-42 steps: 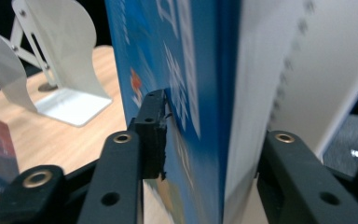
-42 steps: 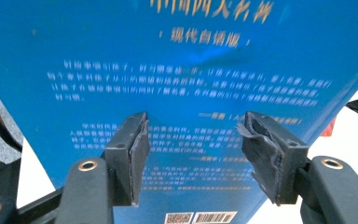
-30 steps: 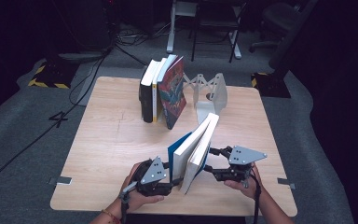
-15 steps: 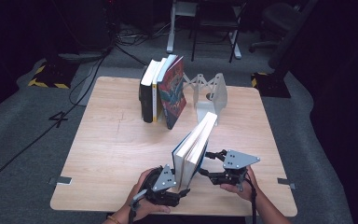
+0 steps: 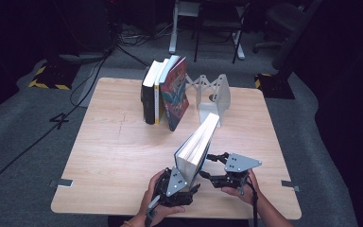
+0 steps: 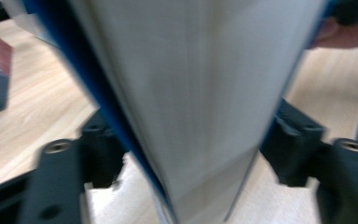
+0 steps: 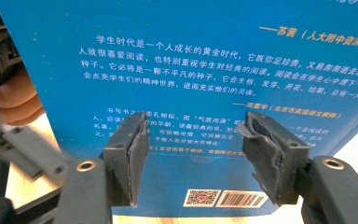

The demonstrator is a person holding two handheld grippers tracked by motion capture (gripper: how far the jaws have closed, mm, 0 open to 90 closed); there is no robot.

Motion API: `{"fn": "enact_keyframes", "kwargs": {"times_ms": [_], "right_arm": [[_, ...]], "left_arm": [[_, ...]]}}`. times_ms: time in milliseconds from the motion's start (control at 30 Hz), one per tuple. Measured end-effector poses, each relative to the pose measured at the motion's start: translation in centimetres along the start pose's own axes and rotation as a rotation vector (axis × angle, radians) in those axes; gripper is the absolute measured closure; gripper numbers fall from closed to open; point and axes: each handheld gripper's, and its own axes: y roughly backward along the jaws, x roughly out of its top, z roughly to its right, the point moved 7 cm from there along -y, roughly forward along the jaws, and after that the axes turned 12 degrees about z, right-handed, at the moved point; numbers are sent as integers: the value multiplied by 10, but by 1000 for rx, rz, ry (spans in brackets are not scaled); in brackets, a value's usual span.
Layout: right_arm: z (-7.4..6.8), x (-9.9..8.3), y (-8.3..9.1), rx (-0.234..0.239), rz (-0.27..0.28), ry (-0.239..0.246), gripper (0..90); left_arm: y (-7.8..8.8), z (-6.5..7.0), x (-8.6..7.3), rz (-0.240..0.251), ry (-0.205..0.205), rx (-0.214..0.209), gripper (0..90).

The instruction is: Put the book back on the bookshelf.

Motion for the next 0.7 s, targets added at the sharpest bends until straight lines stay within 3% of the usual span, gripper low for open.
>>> {"fn": "enact_keyframes", "kwargs": {"times_ms": [367, 433, 567, 700], "right_arm": [[15, -2, 8, -43, -8, -6, 375], [21, -4, 11, -57, -16, -8, 372], [33, -13, 15, -91, -47, -2, 361], [41, -20, 17, -99, -74, -3, 349]], "left_arm": [[7, -11, 0, -8, -27, -15, 491], [8, -14, 0, -18, -47, -19, 504], [13, -23, 0, -30, -104, -48, 543], [18, -33, -1, -40, -121, -100, 556]]}}
